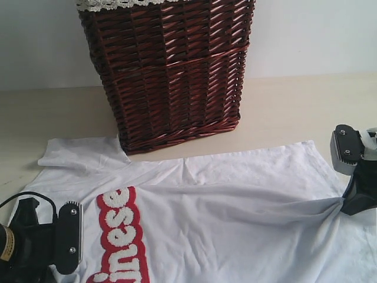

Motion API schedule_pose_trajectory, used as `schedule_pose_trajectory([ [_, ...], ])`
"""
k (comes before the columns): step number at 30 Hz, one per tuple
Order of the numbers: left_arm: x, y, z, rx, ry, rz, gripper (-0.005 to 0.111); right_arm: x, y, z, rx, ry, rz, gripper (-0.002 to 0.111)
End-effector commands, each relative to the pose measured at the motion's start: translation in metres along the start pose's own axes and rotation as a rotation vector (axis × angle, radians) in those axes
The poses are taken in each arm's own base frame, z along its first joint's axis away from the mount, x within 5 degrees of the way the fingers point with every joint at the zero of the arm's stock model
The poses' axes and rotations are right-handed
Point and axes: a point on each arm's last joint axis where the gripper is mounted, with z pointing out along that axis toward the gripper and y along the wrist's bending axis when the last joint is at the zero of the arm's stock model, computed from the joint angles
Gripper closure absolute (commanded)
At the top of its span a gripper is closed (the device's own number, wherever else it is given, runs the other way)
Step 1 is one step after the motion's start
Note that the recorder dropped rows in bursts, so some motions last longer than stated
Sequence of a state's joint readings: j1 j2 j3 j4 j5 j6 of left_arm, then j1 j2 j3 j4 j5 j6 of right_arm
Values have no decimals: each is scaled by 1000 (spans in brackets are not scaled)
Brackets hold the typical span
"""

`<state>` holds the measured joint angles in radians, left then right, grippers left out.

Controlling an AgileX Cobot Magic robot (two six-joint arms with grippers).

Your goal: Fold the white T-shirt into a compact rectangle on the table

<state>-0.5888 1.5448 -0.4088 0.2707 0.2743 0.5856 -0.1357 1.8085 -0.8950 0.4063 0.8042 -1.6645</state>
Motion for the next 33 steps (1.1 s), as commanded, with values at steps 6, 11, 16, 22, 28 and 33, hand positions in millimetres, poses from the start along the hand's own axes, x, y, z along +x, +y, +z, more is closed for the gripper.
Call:
schedule_pose_trajectory([
  [6, 6, -2, -5, -2, 24, -36, 107, -4, 0, -10, 50, -31, 11, 108],
  [11, 4, 10, -18, -85, 32, -12, 107, -8, 5, -22, 57, -43, 1, 108],
  [16, -6, 31, -41, -205, -25, -81, 107, -11, 4, -34, 125, -52, -8, 108],
  [22, -2, 38, -47, -238, 71, -46, 107, -12, 7, -41, 140, -57, 20, 108],
  [28, 14, 71, -87, -478, 380, 36, 107, -16, 31, -82, 202, -23, -52, 108],
  [33, 1, 90, -116, -538, 324, -102, 107, -9, 59, -104, 121, 80, -18, 108],
])
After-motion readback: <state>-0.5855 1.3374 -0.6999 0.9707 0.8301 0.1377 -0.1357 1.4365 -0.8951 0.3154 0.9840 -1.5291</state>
